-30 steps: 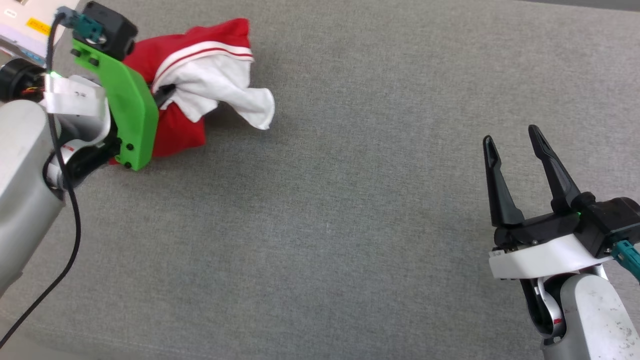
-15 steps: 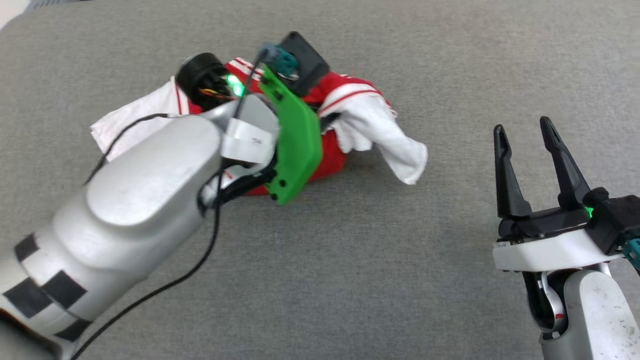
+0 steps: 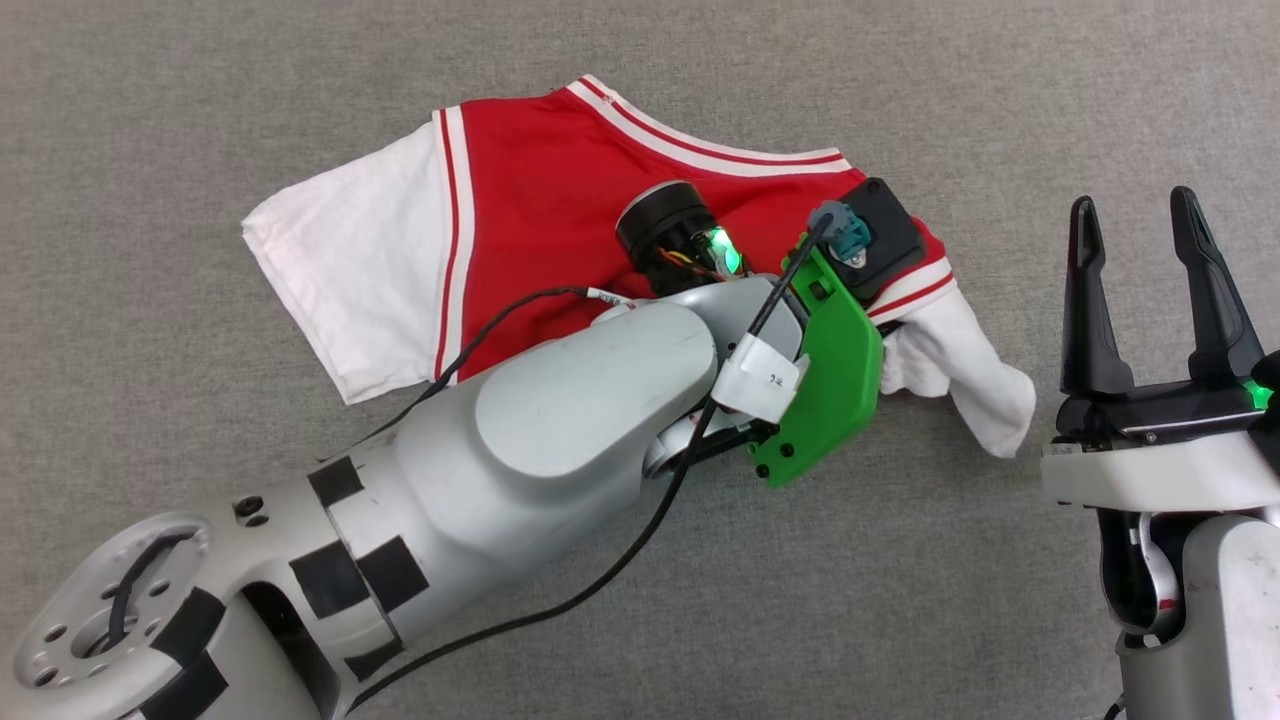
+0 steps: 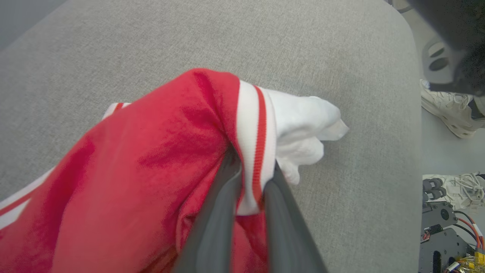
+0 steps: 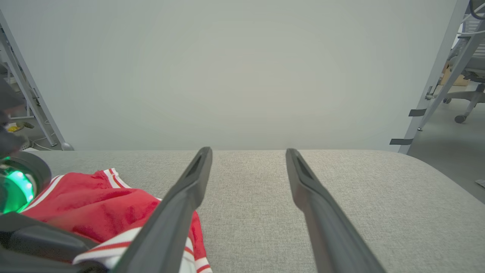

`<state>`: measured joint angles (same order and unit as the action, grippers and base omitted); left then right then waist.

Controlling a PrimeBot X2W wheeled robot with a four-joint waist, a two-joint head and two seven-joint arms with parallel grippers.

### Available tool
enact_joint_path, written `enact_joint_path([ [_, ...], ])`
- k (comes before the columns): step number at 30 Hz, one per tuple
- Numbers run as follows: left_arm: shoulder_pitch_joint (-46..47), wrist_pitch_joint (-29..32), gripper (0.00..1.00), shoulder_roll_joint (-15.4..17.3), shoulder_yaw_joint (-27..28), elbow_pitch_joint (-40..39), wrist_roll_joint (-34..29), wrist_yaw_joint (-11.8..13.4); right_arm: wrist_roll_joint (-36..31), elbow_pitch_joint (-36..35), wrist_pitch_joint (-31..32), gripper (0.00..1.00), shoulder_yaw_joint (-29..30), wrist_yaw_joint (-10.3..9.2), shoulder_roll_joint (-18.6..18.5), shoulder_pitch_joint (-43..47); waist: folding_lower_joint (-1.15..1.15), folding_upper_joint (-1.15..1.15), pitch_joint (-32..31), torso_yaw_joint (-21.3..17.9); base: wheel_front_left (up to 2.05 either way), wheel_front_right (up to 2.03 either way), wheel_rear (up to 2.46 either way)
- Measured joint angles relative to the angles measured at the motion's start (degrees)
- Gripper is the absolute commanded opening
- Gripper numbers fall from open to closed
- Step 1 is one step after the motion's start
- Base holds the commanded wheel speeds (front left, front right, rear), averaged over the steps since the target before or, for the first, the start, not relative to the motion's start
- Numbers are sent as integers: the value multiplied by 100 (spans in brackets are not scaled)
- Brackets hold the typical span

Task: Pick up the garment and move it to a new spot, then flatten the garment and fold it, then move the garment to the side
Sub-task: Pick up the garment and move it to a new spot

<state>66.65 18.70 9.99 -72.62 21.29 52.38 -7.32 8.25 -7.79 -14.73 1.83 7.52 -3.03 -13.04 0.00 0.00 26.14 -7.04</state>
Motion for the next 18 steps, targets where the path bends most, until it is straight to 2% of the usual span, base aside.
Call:
enact_joint_path([
  [4,-277,122,0,-66,-47,338,-79,0,8,-7,0,100,-2,0,2,-7,0,0,137,-89,0,0,0],
  [9,-684,305,0,-164,21,371,-381,1,7,35,0,100,2,0,4,-7,0,0,144,-96,0,0,0],
  [10,-688,268,33,-177,16,383,-445,1,7,55,0,100,1,0,4,-7,0,0,121,-83,0,0,0],
  [11,-685,144,100,-187,4,413,-474,0,7,74,0,100,4,0,4,-6,0,0,96,-68,0,0,0],
  [18,-675,-1302,100,-283,-2,676,-570,0,-7,245,0,100,42,1,7,146,0,0,-301,81,0,0,0],
])
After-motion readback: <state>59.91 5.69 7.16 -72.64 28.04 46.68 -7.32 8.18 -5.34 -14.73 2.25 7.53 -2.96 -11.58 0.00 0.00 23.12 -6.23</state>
